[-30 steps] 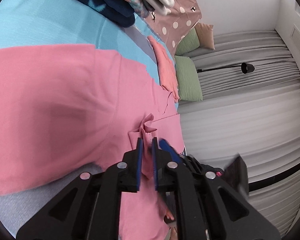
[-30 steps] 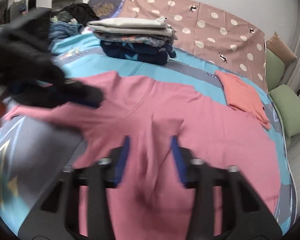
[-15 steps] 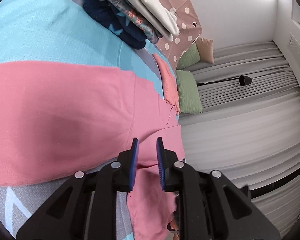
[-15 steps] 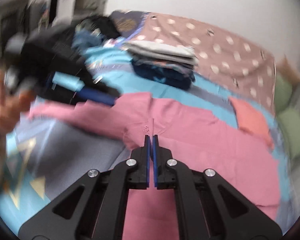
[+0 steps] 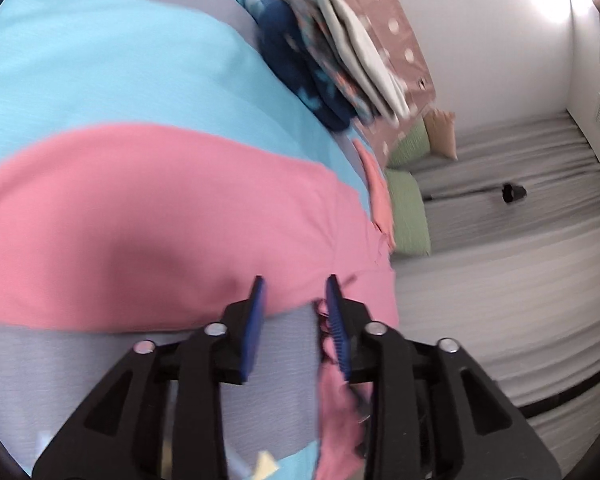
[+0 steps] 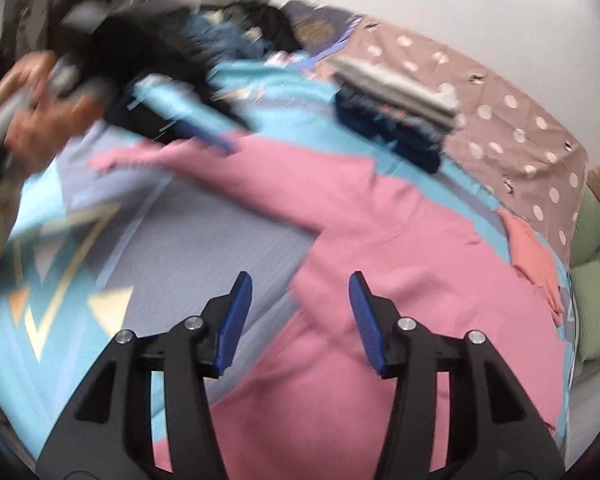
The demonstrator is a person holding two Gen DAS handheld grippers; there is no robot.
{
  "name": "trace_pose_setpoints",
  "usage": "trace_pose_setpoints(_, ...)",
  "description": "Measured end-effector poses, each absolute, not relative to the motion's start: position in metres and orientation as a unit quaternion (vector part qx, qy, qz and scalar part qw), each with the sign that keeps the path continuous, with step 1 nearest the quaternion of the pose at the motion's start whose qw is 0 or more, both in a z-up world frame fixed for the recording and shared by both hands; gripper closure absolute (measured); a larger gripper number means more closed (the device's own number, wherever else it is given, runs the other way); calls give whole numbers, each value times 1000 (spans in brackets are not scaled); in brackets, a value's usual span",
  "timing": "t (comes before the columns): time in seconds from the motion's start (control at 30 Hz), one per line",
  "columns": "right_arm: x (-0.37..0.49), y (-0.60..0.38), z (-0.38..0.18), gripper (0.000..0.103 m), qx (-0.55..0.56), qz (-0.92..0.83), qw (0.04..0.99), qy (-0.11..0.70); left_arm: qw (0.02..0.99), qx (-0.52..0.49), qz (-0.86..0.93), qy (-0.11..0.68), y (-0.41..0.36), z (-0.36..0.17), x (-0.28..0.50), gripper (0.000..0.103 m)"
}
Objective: Fold small clothes
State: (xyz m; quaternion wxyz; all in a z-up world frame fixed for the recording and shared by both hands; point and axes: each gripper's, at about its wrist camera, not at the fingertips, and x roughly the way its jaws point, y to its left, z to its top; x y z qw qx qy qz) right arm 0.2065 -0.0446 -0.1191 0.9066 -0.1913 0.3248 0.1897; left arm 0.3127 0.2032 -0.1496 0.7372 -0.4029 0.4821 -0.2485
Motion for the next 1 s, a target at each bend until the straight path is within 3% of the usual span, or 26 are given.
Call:
trace_pose_setpoints(0.17,243,-63,-158,50,-134,183,874,430,749,-426,-199,466,255,-158,294,64)
trace_pose_setpoints(0.33,235,-89,-140,44,-73,208,881,419,768,-436,-113,456,320,-173,269,59)
trace_pose_setpoints(0.47,234,-124,-119,37,-91,146,906,386,767,-461,-51,443,371,-185,242,59)
trace_pose_setpoints(0.57,247,-181,-116,33,-113,47,916,382,766,-482,-9,425,403,-192,217,59)
trace_pose_setpoints(0.7,261,-296,-124,33,-20,-60,918,393,758,-501,22,417,430,-201,195,58)
trace_pose_setpoints(0.8,256,-378,-149,43,135,-55,893,425,753,-508,28,417,440,-209,187,58)
trace_pose_setpoints(0.83,254,-388,-157,61,144,-58,885,438,753,-508,28,418,437,-209,188,58)
trace_pose_setpoints(1.0,235,-389,-156,65,108,-70,893,432,745,-505,26,435,432,-218,196,57)
